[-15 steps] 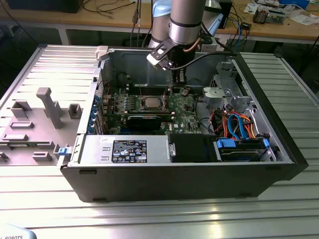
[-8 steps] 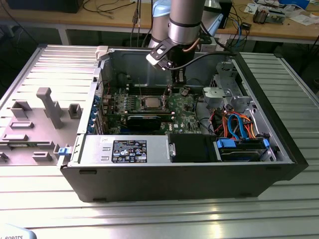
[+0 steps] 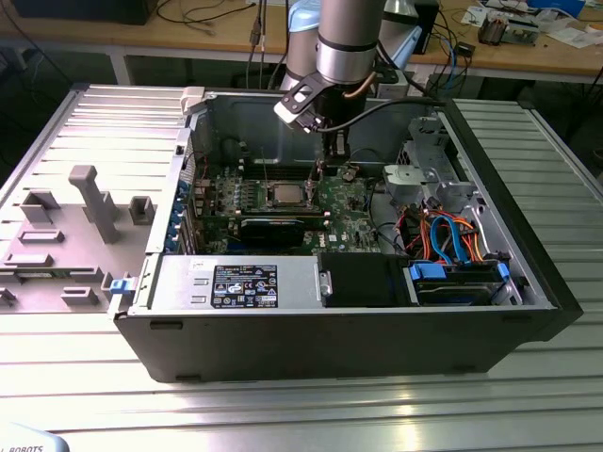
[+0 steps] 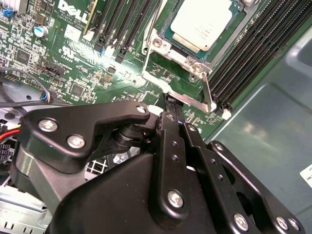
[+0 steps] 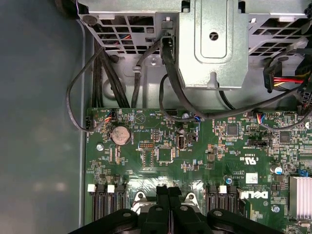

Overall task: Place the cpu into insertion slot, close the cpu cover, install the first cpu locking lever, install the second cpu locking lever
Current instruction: 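Close the cpu cover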

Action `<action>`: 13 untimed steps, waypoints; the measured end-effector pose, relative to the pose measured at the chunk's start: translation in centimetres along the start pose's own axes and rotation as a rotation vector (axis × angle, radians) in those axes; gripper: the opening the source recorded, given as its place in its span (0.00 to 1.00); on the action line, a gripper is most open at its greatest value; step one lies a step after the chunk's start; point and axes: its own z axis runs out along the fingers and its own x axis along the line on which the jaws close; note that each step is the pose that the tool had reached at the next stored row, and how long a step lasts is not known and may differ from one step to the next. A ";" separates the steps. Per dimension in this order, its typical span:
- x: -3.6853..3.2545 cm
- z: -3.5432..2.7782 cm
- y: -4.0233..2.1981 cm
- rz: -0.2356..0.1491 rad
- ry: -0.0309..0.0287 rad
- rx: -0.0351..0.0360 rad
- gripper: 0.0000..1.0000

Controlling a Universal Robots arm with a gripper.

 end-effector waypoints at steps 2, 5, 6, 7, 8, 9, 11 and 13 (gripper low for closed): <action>0.00 0.00 -0.02 0.000 0.0000 0.0000 0.12; 0.00 0.00 -0.03 0.000 0.0000 0.0000 0.12; 0.00 0.00 -0.03 0.000 0.0000 0.0000 0.12; 0.00 0.00 -0.04 0.000 0.0000 -0.0001 0.12; 0.00 0.00 -0.04 0.000 0.0001 0.0000 0.12; 0.00 0.00 -0.06 0.000 0.0000 0.0000 0.12; 0.00 0.00 -0.08 0.000 0.0000 0.0000 0.12; 0.00 0.00 -0.19 0.000 0.0000 0.0000 0.12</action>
